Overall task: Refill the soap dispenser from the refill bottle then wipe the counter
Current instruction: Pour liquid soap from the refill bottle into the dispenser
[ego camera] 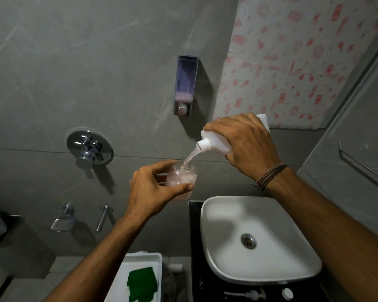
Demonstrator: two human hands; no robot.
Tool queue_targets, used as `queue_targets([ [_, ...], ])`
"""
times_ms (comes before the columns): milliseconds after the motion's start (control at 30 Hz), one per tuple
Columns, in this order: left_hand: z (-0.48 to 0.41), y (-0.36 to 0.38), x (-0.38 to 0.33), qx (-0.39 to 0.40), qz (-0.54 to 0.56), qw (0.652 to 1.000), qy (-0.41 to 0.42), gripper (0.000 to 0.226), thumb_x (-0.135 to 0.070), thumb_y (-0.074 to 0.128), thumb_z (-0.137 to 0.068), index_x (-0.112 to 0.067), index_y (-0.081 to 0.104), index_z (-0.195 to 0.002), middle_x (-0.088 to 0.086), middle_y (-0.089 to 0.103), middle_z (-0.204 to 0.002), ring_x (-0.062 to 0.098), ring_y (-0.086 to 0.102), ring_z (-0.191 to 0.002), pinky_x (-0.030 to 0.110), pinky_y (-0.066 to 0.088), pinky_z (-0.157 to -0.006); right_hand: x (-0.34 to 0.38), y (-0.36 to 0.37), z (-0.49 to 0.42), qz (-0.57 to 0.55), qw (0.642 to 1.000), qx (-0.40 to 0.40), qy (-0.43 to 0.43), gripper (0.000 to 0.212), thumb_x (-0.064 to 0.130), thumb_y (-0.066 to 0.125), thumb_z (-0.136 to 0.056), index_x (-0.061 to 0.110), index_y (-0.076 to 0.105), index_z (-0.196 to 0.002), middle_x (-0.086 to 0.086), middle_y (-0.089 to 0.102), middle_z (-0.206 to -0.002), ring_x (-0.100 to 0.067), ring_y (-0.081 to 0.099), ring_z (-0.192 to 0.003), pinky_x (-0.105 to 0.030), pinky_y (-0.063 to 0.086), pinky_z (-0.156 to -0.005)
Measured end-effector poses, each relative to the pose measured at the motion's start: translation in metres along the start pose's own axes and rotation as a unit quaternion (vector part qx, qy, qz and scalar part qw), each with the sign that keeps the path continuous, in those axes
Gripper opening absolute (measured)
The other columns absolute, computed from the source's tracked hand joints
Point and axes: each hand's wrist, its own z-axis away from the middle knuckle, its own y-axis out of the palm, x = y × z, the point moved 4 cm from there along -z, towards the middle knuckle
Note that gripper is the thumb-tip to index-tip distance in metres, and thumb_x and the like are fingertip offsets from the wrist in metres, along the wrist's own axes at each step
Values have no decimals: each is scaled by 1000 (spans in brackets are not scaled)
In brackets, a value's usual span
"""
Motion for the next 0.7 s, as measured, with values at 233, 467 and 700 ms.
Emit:
queue_targets([
  [233,0,2,1,5,1,1000,-6,73,-40,103,-55,-31,78,-123,-16,80,-102,-3,76,-89,22,66,-74,-1,-1,1,4,1000,-17,-6,61,6,89,-67,25,70,-122,0,76,-117,-30,69,-108,-53,48,-99],
  [467,-2,4,0,14,5,1000,-2,79,-45,99,-56,-25,76,-129,-14,78,-109,-4,73,-94,21,65,-77,-3,2,1,5,1000,-16,-8,62,9,91,-67,24,70,-123,-2,76,-118,-30,69,-109,-55,48,-100],
  [700,-3,6,4,8,5,1000,-10,80,-44,101,-55,-23,77,-128,-6,82,-113,2,77,-95,28,67,-78,-5,5,-1,8,1000,-12,-11,61,10,91,-68,24,69,-124,-3,75,-119,-31,69,-111,-57,47,-101],
])
